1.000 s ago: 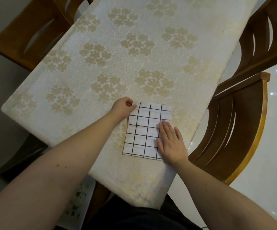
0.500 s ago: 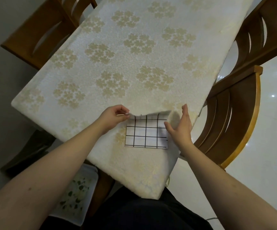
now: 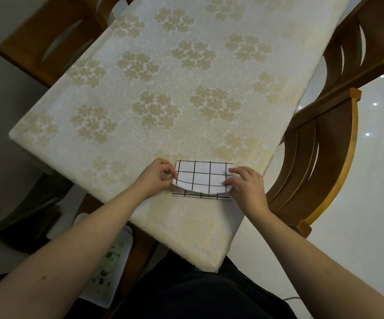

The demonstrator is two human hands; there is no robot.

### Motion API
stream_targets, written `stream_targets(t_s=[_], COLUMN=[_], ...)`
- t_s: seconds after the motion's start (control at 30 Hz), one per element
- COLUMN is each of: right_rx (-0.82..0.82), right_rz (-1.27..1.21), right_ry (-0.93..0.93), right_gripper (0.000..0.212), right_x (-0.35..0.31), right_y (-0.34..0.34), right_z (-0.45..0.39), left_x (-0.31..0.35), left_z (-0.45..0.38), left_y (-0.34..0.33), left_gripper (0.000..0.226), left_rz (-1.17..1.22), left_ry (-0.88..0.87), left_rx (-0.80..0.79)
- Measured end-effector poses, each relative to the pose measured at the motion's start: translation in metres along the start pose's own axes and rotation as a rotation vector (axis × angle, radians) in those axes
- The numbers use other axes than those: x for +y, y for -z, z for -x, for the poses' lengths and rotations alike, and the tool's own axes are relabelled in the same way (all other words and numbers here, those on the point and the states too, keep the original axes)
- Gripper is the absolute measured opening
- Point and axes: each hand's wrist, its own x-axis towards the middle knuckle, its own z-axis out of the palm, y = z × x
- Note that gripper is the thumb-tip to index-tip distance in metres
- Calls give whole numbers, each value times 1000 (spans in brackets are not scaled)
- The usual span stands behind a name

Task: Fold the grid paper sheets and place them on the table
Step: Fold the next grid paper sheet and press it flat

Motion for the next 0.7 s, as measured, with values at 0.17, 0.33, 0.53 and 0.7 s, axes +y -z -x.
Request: stream_targets(t_s=[0.17, 0.33, 0.53, 0.7], right_rx=[-82, -40, -22, -119], right_rz=[60, -13, -98, -98], right_ry=[-39, -119, -185, -171], right_gripper=[25, 30, 41, 51], right_x=[1, -1, -20, -46], right_y=[-7, -12, -18, -39], right_z=[8, 10, -12, -36], left_x=[-7, -12, -6, -9], left_z=[4, 2, -5, -9], left_y=[-9, -11, -34, -59], left_gripper=[20, 23, 49, 75], left_rz=[-66, -139, -443, -743], left_ry=[-17, 15, -190, -139], left_rx=[-74, -25, 75, -67])
